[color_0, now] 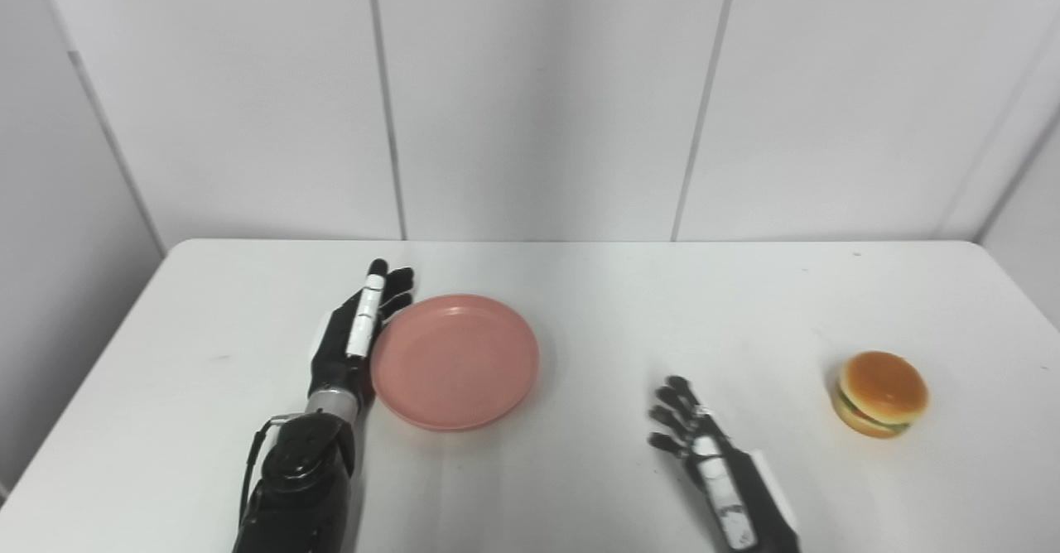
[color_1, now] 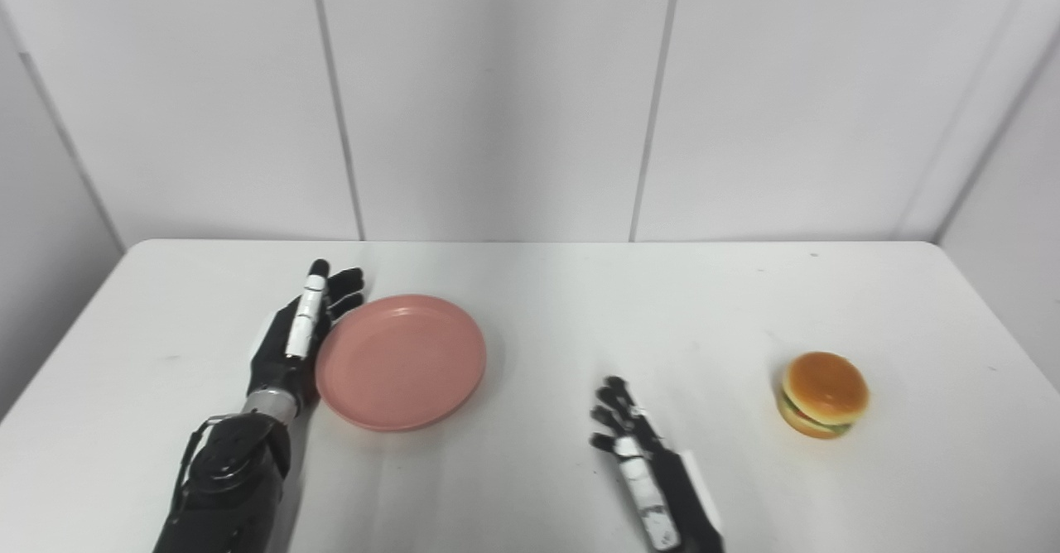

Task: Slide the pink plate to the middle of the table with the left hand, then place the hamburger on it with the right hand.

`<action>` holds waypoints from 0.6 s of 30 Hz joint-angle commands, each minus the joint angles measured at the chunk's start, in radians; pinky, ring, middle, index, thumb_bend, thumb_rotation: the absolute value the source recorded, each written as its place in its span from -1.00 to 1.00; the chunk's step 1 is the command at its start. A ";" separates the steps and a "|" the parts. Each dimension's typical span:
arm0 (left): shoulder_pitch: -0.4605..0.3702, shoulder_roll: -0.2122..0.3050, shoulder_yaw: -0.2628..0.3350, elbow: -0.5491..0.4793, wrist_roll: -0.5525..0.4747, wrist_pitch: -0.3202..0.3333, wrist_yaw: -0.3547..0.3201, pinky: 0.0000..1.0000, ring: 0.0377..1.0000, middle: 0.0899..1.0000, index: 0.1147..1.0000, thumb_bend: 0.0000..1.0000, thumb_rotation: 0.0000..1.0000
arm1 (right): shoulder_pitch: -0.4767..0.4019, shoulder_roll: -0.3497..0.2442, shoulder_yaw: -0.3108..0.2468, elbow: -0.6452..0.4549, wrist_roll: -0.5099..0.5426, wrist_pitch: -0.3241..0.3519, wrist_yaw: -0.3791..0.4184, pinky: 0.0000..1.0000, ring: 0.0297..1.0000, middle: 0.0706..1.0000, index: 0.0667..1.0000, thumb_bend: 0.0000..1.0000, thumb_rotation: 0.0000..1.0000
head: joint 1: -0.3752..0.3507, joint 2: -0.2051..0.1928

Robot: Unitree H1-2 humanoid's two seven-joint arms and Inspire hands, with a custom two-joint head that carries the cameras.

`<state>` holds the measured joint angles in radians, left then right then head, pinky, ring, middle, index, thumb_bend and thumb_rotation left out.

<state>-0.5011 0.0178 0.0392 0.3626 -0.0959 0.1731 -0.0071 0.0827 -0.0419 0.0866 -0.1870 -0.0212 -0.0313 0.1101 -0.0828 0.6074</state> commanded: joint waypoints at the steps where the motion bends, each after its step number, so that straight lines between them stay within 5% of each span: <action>1: -0.014 -0.017 -0.012 -0.028 -0.015 0.010 -0.026 0.53 0.71 0.62 0.29 0.37 0.84 | -0.012 0.013 0.008 -0.033 -0.012 0.010 -0.011 0.67 0.81 0.88 0.89 0.51 1.00 | -0.011 0.001; 18: -0.029 -0.107 -0.029 0.034 -0.008 -0.019 -0.023 0.53 0.67 0.60 0.29 0.37 0.84 | -0.025 0.031 0.038 -0.024 -0.072 -0.003 -0.046 0.61 0.80 0.90 0.91 0.45 1.00 | -0.069 0.011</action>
<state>-0.5089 -0.0845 0.0133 0.3883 -0.1053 0.1620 -0.0274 0.0751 -0.0245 0.1193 -0.1907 -0.0800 -0.0155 0.0719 -0.1519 0.6197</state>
